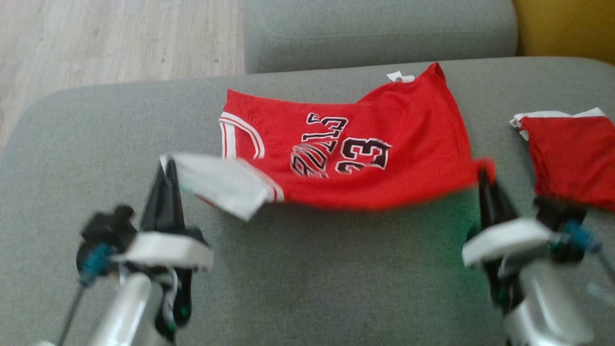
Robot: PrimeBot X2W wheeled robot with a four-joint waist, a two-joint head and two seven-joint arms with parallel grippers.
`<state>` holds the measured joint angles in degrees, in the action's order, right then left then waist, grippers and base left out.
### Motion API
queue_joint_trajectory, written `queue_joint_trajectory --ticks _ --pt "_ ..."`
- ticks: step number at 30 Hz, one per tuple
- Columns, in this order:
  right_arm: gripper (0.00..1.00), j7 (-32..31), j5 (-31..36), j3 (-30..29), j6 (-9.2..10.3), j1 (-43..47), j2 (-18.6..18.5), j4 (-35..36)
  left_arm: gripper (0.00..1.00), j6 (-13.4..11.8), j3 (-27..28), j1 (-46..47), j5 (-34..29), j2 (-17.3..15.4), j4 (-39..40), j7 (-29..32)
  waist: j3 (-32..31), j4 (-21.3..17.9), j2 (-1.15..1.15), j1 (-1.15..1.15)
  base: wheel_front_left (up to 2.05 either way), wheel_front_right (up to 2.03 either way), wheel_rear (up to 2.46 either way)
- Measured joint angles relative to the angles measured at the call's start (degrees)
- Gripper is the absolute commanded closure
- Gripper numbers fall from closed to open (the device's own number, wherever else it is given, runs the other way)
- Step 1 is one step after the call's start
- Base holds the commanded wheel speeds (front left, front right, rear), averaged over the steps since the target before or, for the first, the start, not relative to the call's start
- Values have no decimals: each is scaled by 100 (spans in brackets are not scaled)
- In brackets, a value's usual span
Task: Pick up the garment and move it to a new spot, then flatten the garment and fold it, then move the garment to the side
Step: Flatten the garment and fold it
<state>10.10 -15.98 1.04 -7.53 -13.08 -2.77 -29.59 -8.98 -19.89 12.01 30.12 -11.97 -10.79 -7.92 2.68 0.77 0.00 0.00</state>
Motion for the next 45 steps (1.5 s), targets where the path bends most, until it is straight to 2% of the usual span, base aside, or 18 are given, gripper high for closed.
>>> queue_joint_trajectory --ticks 4,11,16,23,28,32,36,42,43,45 --pt "100 -352 81 -30 0 -520 -125 900 100 54 232 555 264 30 382 15 -138 -11 0 0 0 0 0" --pt "100 -960 93 47 -1 -1469 -737 2163 100 71 559 1836 508 88 993 208 -366 5 0 0 0 0 0" --pt "100 -1417 93 137 0 -1752 -994 3084 100 -69 721 2288 531 51 1869 455 -423 -15 0 0 0 0 0" --pt "100 -2241 93 18 0 -1633 -1083 4552 100 -389 1069 2529 641 -310 3289 1179 -321 -40 0 -1 0 0 0" --pt "100 -2789 141 -162 0 -1518 -1078 5030 100 -399 1144 2811 669 -719 3441 1723 -62 -61 0 0 0 0 0" --pt "100 -2988 185 -191 -1 -1588 -1093 4846 100 -259 1150 3077 747 -823 2904 1897 176 -71 0 0 0 0 0" --pt "100 -2938 177 3 -1 -2280 -1317 3938 100 7 1128 3660 801 -854 1734 1789 615 -87 0 0 0 0 0" --pt "100 -2327 175 705 -1 -4670 -1560 1840 100 486 1056 5411 469 -950 -318 1329 1474 -127 0 3 0 0 0" --pt "100 -1953 291 814 -1 -5510 -1574 1173 100 549 1053 6172 322 -954 -939 1103 1755 -130 0 3 0 0 0" --pt "100 -1495 472 798 -1 -6291 -1562 531 100 627 1037 6923 198 -942 -1502 834 2028 -120 0 3 0 0 0"
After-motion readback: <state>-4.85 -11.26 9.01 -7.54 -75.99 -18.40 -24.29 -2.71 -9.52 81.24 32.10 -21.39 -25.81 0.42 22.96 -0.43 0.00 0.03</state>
